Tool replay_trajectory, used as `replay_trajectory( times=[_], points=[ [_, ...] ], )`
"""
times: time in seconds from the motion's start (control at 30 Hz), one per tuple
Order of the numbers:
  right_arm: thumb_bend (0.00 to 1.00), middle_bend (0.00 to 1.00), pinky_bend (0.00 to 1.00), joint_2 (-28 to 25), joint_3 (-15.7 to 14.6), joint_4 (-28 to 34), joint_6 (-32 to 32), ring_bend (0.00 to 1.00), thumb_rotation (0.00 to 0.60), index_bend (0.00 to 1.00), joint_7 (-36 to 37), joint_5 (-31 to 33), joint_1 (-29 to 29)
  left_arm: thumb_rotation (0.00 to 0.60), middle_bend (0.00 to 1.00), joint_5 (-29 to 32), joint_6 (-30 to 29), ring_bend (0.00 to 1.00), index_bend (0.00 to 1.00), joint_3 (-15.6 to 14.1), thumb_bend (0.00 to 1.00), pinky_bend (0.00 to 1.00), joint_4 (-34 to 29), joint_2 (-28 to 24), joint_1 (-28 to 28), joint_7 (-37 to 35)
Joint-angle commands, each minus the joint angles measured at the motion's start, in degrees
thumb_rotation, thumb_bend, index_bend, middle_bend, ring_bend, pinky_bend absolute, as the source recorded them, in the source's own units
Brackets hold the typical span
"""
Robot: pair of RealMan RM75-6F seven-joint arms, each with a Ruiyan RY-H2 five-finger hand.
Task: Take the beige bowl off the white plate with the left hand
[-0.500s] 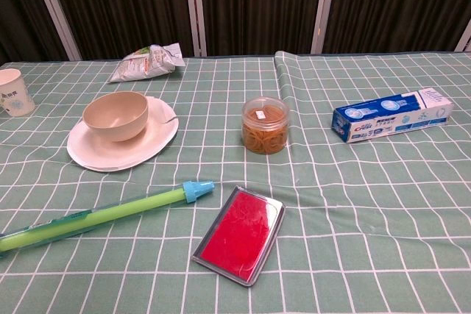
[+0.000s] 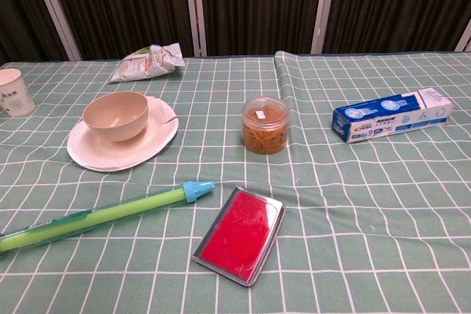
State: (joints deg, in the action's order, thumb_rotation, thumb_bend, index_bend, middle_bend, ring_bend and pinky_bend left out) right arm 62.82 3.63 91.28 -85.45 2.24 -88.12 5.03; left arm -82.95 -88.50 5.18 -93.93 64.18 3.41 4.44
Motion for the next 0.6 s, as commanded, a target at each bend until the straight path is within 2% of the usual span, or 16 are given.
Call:
replay_trajectory(
  times=[0.03, 0.27, 0.43, 0.57, 0.6],
  points=[
    [0.09, 0.00, 0.00, 0.01, -0.03, -0.01, 0.13, 0.00, 0.600, 0.06, -0.01, 0.09, 0.02, 0.600, 0.00, 0.29, 0.52, 0.00, 0.00, 0.04, 0.06, 0.00, 0.16, 0.25, 0.29, 0.39],
    [0.09, 0.00, 0.00, -0.33, -0.05, -0.09, -0.41, 0.00, 0.600, 0.06, 0.87, 0.02, -0.28, 0.600, 0.00, -0.07, 1.42, 0.00, 0.00, 0.35, 0.06, 0.00, 0.19, 0.96, 1.36, 0.98],
    [0.09, 0.00, 0.00, -0.47, 0.01, 0.00, -0.50, 0.00, 0.600, 0.07, 1.42, -0.15, -0.22, 0.600, 0.00, 0.09, 4.68, 0.00, 0.00, 1.38, 0.06, 0.00, 0.18, 1.76, 4.24, 2.34],
    [0.09, 0.00, 0.00, -0.44, -0.01, 0.12, -0.32, 0.00, 0.600, 0.07, 1.36, -0.28, -0.07, 0.600, 0.00, 1.02, 9.26, 0.00, 0.09, 3.04, 0.07, 0.00, 0.53, 2.88, 8.31, 5.12],
    [0.09, 0.00, 0.00, -0.43, -0.05, 0.18, -0.26, 0.00, 0.600, 0.07, 1.39, -0.32, -0.04, 0.600, 0.00, 2.20, 12.07, 0.00, 0.13, 4.42, 0.09, 0.00, 1.27, 4.03, 10.85, 6.13]
  ],
)
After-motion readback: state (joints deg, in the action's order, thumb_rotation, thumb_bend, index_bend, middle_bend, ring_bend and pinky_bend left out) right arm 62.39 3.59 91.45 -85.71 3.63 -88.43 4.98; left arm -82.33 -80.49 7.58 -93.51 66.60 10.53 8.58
